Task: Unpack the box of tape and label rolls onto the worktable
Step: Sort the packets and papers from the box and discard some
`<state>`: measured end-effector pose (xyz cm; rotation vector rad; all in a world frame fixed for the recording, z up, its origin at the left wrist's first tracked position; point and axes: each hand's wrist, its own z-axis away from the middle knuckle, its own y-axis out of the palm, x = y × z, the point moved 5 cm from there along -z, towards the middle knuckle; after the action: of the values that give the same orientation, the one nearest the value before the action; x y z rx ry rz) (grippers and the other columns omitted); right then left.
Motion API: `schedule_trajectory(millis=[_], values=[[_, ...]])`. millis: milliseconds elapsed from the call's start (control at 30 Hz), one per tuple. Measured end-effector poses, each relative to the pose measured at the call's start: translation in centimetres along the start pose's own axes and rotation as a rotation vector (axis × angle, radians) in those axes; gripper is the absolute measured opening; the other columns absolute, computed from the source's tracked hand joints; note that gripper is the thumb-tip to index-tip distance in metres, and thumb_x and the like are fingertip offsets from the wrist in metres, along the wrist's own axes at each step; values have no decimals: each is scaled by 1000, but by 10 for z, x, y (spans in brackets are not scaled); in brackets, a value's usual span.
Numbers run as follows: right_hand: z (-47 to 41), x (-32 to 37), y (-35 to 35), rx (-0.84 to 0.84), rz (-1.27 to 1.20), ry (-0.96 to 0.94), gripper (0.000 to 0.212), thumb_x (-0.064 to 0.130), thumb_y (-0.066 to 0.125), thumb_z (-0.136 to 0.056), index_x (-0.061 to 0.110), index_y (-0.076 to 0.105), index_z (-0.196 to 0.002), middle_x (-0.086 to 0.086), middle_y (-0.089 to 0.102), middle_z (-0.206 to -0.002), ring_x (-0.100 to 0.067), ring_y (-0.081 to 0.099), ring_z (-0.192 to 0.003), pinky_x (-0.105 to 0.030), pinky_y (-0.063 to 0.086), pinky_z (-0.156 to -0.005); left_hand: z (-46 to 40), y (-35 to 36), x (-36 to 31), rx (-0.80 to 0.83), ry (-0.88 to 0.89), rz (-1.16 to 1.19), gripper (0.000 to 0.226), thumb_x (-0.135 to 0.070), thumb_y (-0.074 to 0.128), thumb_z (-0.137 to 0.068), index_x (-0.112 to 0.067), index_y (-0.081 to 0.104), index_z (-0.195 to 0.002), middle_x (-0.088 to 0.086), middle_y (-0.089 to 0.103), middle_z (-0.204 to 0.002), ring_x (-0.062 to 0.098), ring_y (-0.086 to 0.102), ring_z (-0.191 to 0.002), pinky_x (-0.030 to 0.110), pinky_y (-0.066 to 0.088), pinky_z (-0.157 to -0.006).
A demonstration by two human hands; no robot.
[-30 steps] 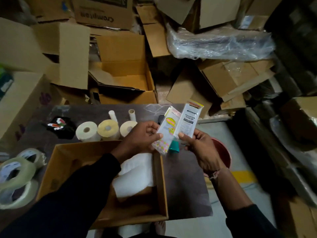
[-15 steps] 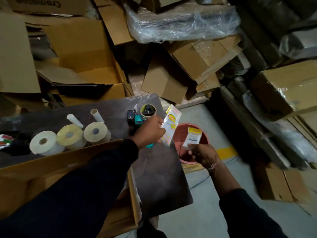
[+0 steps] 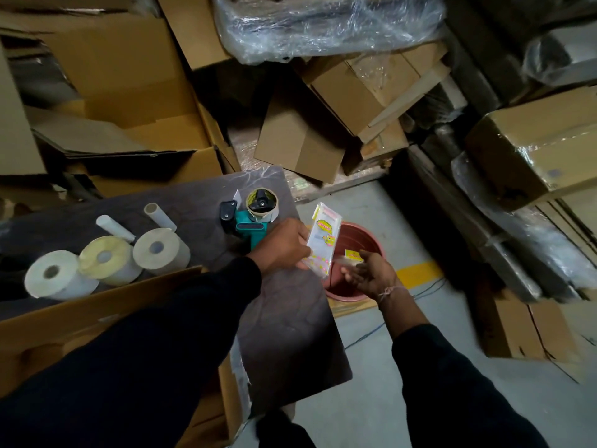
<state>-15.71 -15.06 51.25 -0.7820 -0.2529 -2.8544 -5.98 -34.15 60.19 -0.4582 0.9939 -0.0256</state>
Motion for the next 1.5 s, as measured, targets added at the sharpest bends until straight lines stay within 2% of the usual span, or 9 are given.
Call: schedule_trajectory(millis=[167,333,533,767,867,1067,1200,1367,1500], values=[[28,17,29,231,63,-114,40,41,57,-94,22,49,-59,3,40,-56,-13,34,-50,-26,21,-49,-6,10,-8,21,-32,43,19,8,72,-85,1,62,-100,13,62,-89,38,74,-85,58,63,-74],[24,22,21,62,183,-256,4,6,67,-86,4,70,-87,-8,61,-65,-14,50,-47,-23,41,-49,-2,17,-20,38,-36,53,16,-4,71,-93,-1,58,-101,15,70,-85,38,76,-88,48,65,-76],[-16,2,-8,-140,215,-100,28,-4,59,-89,5,50,-65,-3,43,-36,-12,40,-27,-16,35,-30,7,-10,-15,-28,59,-176,28,-22,73,-89,4,66,-93,6,79,-99,15,67,-73,34,61,-79],[-48,4,-14,-177,122,-54,18,0,38,-96,-2,55,-103,-10,62,-42,-16,60,-31,-19,44,-31,32,-44,-13,-67,171,-120,21,-20,70,-92,-8,67,-109,10,74,-96,23,74,-92,46,61,-85],[-45,2,-4,-115,51,-89,18,4,32,-102,9,50,-101,0,66,-46,-14,69,-44,-26,57,-47,40,-57,-8,-65,196,-29,28,-24,71,-92,-14,65,-117,4,71,-104,17,75,-93,43,63,-85],[-13,2,47,-55,-5,-65,19,10,37,-101,3,50,-90,-16,56,-78,-23,61,-61,-22,52,-43,63,-76,-1,-62,231,84,26,-14,69,-96,-6,64,-119,11,71,-107,19,77,-91,27,63,-73],[16,5,85,85,-34,-74,26,15,46,-100,9,52,-76,-10,48,-69,-17,55,-50,-19,50,-44,81,-90,12,-42,231,150,22,-13,70,-95,-8,65,-116,7,73,-101,16,78,-87,37,63,-75],[94,11,143,239,-18,-144,24,15,49,-98,9,58,-76,-1,63,-51,-10,60,-44,-17,47,-45,129,-121,16,41,281,237,18,-12,67,-97,3,64,-106,7,79,-87,17,72,-68,19,44,-43],[167,2,191,413,131,-271,14,18,54,-95,12,63,-87,2,62,-58,-7,52,-47,-16,38,-45,175,-150,42,273,200,166,27,-18,65,-99,9,66,-101,15,79,-87,15,69,-57,17,36,-37]])
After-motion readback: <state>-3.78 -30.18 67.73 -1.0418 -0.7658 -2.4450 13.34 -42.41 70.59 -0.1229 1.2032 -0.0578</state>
